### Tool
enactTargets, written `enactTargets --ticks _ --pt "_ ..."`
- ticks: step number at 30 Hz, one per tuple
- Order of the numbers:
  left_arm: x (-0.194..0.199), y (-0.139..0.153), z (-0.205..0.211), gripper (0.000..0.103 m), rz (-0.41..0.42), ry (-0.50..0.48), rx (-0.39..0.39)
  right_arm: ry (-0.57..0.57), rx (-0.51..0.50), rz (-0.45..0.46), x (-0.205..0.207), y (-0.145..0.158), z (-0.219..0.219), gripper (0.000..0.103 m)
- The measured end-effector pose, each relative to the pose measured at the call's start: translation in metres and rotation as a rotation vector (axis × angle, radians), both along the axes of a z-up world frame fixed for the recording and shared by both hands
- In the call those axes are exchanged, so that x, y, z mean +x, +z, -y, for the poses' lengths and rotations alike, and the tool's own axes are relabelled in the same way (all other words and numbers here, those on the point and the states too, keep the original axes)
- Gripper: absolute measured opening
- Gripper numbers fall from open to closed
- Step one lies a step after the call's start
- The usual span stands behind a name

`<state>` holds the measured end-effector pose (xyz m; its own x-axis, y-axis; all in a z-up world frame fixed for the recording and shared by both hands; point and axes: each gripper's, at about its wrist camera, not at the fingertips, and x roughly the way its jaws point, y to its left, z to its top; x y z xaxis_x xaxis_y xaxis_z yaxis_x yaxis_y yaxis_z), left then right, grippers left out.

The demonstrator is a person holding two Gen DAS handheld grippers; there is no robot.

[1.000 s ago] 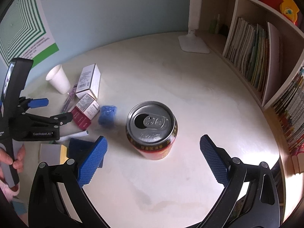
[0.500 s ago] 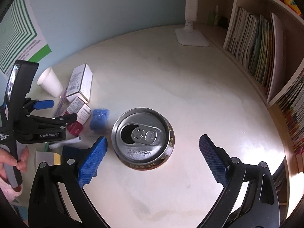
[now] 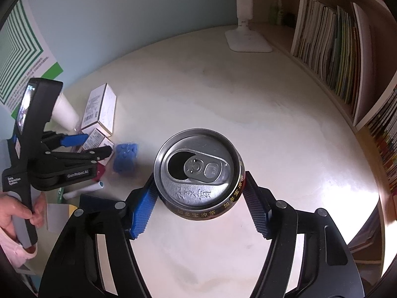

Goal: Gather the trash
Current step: 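Close the right gripper on the red can while the left gripper grasps the small red-white box, then carry the red can and small box over the teal floor bin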

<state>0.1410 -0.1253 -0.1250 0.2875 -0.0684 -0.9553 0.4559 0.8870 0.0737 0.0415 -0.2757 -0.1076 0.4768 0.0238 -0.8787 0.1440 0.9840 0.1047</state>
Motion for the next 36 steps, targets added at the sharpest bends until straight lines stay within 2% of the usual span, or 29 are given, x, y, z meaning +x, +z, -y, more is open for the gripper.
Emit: enactTargets --ticks 2,9,22,30,36 --pt "0.001 -0.001 0.001 0.039 -0.01 0.0 -0.015 0.003 -0.003 0.002 0.0 0.001 -0.001 0.067" --pt "0.0 -0.001 0.005 0.038 0.007 -0.013 -0.016 0.005 -0.001 0.025 -0.003 0.004 0.001 0.067" --pt "-0.026 0.046 -0.024 0.038 0.102 0.02 -0.045 0.056 -0.012 0.1 -0.011 0.035 -0.01 0.067" --pt "-0.049 0.075 -0.031 0.038 0.164 0.001 -0.048 0.037 -0.021 0.165 -0.038 0.057 -0.013 0.067" --pt "-0.08 0.092 -0.018 0.038 0.186 -0.077 -0.059 -0.038 -0.035 0.193 -0.076 0.067 0.0 0.067"
